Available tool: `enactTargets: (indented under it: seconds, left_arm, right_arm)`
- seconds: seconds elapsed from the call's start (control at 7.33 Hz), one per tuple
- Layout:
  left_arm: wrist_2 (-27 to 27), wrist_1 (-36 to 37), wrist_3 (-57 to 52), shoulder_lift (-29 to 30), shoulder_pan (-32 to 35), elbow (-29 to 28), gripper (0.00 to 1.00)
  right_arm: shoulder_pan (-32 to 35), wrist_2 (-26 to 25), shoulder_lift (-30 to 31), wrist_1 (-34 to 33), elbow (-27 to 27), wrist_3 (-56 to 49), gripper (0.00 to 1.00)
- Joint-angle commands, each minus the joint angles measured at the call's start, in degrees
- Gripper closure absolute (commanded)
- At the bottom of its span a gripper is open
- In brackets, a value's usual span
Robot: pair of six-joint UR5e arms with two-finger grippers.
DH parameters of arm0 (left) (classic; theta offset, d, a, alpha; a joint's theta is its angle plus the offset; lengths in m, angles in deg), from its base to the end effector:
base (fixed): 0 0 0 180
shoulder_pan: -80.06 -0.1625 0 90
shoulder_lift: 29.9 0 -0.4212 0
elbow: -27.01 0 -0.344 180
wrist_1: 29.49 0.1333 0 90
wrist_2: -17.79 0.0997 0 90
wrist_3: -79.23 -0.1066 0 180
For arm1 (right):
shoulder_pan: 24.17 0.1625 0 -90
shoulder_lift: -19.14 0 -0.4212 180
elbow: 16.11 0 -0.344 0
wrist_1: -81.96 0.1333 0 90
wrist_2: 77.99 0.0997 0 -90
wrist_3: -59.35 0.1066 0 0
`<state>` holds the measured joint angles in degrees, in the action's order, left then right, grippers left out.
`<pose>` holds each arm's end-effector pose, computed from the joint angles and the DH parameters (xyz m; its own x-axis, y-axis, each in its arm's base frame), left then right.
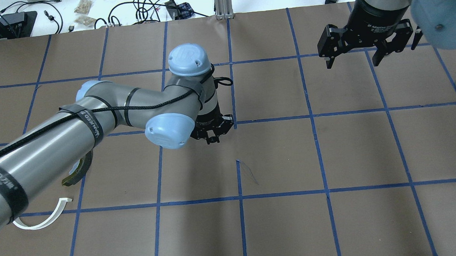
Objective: Place bearing gear from tray to pile
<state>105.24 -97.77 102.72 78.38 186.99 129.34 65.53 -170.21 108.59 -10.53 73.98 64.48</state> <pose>-0.2806 -0.4479 0.2667 -0.9930 -0.1160 -0.0213 -0.1179 0.9802 0.1593 0.1268 -0.4518 0.4766 -0.9948 0.0958 0.0357 0.0946 0.9949 -0.0356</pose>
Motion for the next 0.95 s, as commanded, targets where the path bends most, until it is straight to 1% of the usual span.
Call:
enactTargets:
  seconds: [0.0, 0.14, 0.27, 0.41, 0.55, 0.68, 0.82]
  left_arm:
    - [2.54, -13.67, -9.28, -5.51, -8.09, -0.64, 0.92]
    - [3.6, -16.41, -17.35, -7.27, -12.92, 0.06, 0.92]
    - [5.52, -16.53, -22.21, -9.03, -17.84, 2.07, 0.92]
    - [10.59, -15.83, -31.83, -10.18, -24.42, 4.26, 0.92]
    - [11.33, -15.56, -43.24, -10.54, -32.49, 5.42, 0.92]
    - [13.08, -14.52, -53.62, -9.67, -40.23, 5.69, 0.93]
    - [13.36, -7.89, -64.95, -8.18, -45.96, 5.95, 0.93]
  right_arm:
    - [1.18, -0.16, 0.02, 0.03, 0.0, 2.33, 0.0]
    - [1.36, -0.16, 0.02, 0.29, 0.0, 2.08, 0.0]
    - [1.36, 0.02, 0.02, 0.21, 0.0, 1.55, 0.0]
    - [1.36, -0.07, -0.15, 0.03, -0.18, 1.46, 0.0]
    - [1.36, -0.07, 0.02, 0.03, -0.09, 1.46, 0.0]
    - [1.36, -0.16, 0.2, 0.29, 0.43, 1.2, 0.0]
    - [1.36, -0.07, 0.2, 0.21, 0.09, 1.11, 0.0]
